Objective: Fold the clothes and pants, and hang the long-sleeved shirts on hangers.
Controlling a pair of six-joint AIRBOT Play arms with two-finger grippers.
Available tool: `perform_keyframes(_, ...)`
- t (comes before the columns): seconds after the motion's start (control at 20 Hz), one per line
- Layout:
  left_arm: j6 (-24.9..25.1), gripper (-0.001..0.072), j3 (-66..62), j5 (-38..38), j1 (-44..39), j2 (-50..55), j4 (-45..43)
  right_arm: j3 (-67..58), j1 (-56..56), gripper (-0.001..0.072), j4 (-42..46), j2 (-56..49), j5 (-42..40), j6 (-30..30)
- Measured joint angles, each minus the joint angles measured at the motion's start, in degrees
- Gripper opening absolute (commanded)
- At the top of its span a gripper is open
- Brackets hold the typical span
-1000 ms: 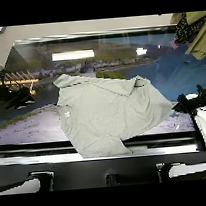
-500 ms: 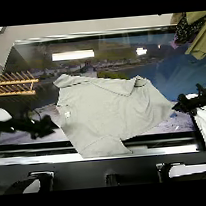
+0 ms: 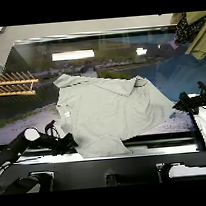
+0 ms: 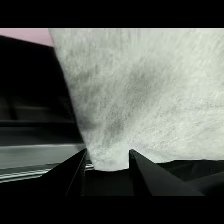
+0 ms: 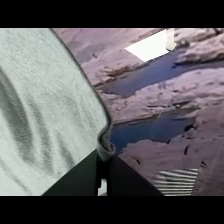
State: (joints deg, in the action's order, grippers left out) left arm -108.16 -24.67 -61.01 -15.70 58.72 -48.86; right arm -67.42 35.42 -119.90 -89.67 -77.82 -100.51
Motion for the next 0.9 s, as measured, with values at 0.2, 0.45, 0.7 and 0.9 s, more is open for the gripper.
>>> perform_keyframes(0.2, -1.5, 0.0329, 0.6, 2.9, -4.1, 2.3, 0.5, 0.0, 0.0, 0.0032, -0.1, 1.2, -0.4, 0.2)
perform_keyframes(0.45, -2.7, 0.0309, 0.7, 4.8, -6.3, 3.9, 1.4, 0.0, 0.0, 0.0031, -0.1, 2.7, -0.4, 0.7)
perform_keyframes(0.7, -2.1, 0.0017, -0.7, 9.0, -6.7, 4.9, 1.2, 0.0, 0.0, 0.0030, -1.3, 4.1, -1.1, 0.5)
perform_keyframes(0.9, 0.4, 0.0015, -7.8, 9.8, -5.3, 4.9, -0.2, 0.0, -2.6, 0.0029, -6.1, 6.4, -0.9, -4.0)
